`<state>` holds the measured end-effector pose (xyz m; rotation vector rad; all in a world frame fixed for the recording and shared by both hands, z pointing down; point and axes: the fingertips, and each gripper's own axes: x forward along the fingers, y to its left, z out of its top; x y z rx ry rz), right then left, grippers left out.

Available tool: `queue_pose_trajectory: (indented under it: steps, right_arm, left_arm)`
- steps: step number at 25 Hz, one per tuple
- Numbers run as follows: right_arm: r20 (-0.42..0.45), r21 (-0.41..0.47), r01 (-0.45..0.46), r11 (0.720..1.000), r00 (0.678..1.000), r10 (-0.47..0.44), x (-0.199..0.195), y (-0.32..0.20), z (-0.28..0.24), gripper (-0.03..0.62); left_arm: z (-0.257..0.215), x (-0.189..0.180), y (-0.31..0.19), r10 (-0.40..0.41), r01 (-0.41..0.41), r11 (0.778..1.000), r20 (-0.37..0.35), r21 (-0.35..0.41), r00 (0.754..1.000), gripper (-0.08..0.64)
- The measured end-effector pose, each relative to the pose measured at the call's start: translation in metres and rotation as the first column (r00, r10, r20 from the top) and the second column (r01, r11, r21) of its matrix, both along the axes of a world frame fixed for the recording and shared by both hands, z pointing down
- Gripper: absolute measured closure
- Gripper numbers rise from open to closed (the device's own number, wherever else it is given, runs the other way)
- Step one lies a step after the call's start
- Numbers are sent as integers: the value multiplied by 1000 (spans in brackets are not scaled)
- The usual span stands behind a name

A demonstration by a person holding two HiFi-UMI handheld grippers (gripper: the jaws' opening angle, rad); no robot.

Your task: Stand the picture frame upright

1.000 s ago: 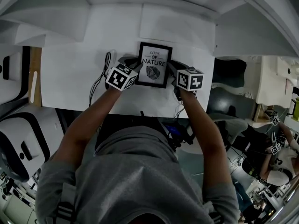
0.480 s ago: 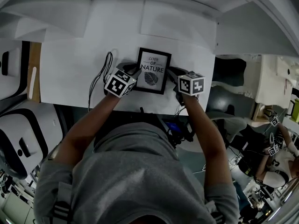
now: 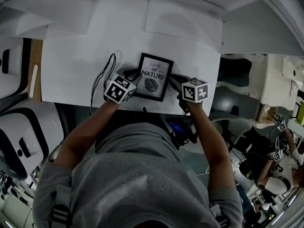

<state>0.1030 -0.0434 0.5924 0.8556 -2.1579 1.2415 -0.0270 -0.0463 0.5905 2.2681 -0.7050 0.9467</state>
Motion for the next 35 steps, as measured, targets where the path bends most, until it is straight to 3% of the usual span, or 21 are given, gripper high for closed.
queue_pose_trajectory:
  steps: [10, 23, 29, 35]
  right_arm:
    - [53, -34, 27, 999, 998, -25, -3, 25, 3, 541]
    - [90, -39, -3, 999, 996, 7, -1, 33, 3, 543]
    - [122, -33, -39, 999, 992, 42, -2, 33, 4, 543]
    - [101, -15, -20, 1000, 995, 21, -2, 31, 3, 541]
  left_arm:
    - [2, -4, 27, 12, -12, 999, -2, -38, 1000, 459]
    - [2, -5, 44, 6, -7, 998, -21, -70, 1000, 466]
    - [6, -9, 42, -53, 48, 995, -55, -91, 997, 486]
    - [5, -8, 39, -72, 66, 993, -63, -94, 995, 485]
